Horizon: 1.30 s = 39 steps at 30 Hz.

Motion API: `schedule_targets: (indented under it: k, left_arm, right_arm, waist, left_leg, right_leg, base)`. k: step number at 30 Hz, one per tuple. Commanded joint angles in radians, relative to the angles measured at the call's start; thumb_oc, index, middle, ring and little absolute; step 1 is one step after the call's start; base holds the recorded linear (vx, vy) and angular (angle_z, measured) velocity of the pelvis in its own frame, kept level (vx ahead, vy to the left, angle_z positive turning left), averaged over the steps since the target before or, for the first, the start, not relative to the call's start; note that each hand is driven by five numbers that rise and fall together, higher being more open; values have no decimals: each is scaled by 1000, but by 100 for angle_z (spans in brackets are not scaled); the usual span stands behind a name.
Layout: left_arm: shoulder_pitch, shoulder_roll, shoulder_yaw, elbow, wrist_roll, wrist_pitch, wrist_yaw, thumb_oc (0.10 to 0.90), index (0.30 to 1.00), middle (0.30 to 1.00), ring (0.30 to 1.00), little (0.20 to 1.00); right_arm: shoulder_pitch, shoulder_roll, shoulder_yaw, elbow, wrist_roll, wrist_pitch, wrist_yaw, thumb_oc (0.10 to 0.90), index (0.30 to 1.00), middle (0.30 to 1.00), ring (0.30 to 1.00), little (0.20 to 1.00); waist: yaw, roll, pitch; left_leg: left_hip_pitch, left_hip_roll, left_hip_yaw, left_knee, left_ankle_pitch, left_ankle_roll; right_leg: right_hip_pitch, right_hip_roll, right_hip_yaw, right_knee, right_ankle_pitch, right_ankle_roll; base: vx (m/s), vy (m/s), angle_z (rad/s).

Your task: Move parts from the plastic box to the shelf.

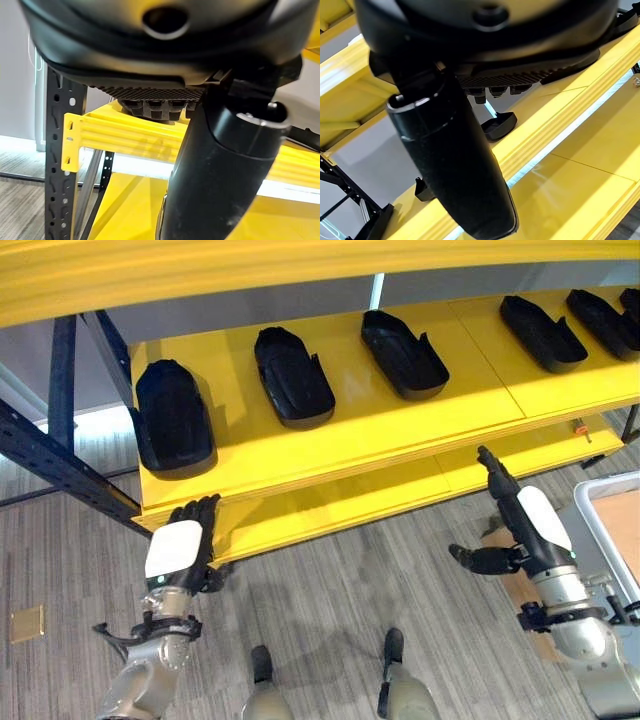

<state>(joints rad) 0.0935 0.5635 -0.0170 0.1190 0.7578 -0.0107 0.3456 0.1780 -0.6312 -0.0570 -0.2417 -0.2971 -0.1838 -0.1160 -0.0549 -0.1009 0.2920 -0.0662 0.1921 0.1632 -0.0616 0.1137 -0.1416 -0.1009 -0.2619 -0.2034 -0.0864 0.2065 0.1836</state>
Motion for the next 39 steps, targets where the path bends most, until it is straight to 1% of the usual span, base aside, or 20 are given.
schedule_targets:
  k: [1, 10, 13, 23, 32, 39]
  left_arm:
    - [-102, 34, 47, -11, 25, -4, 90, 900, 1000, 1000, 1000, 1000]
    - [-103, 49, 89, -61, 41, 4, 107, 900, 1000, 1000, 1000, 1000]
    - [-114, 49, 83, -50, 39, 10, 109, 900, 1000, 1000, 1000, 1000]
    - [-128, 49, 78, -28, 37, 19, 112, 900, 1000, 1000, 1000, 1000]
    - [-137, 60, 106, -53, 45, 35, 127, 900, 1000, 1000, 1000, 1000]
    - [-148, 60, 109, -47, 49, 42, 133, 900, 1000, 1000, 1000, 1000]
  right_arm:
    - [-99, -15, -79, -91, -14, -54, -80, 900, 1000, 1000, 1000, 1000]
    - [-104, -16, -74, -86, -16, -50, -81, 900, 1000, 1000, 1000, 1000]
    - [-111, -16, -68, -79, -16, -48, -86, 900, 1000, 1000, 1000, 1000]
    - [-117, -15, -68, -79, -5, -49, -85, 900, 1000, 1000, 1000, 1000]
    - [-118, -15, -65, -76, -14, -45, -85, 900, 1000, 1000, 1000, 1000]
    - [-120, -16, -66, -81, -14, -45, -84, 900, 1000, 1000, 1000, 1000]
  waist:
    - [-12, -14, 5]
    - [-17, -5, 10]
    - [-19, -3, 11]
    - [-20, -9, 29]
    - [-22, -8, 32]
    - [-26, -8, 39]
  left_leg:
    - [7, -13, -10, 41, -53, 55]
    - [4, -11, -8, 52, -59, 53]
    - [3, -11, -7, 54, -60, 53]
    - [-15, -12, -8, 71, -65, 55]
    - [-17, -16, -6, 74, -72, 57]
    - [-22, -17, -4, 83, -75, 58]
  right_leg:
    - [26, 44, -20, 86, -83, -21]
    - [17, 44, -15, 96, -88, -25]
    - [16, 44, -14, 98, -91, -25]
    - [-3, 43, -9, 111, -92, -27]
    - [-11, 41, -3, 115, -94, -28]
    - [-19, 41, 2, 121, -95, -29]
  base:
    - [0, 0, 0]
    - [0, 0, 0]
    - [0, 0, 0]
    - [0, 0, 0]
    - [0, 0, 0]
    - [2, 2, -3]
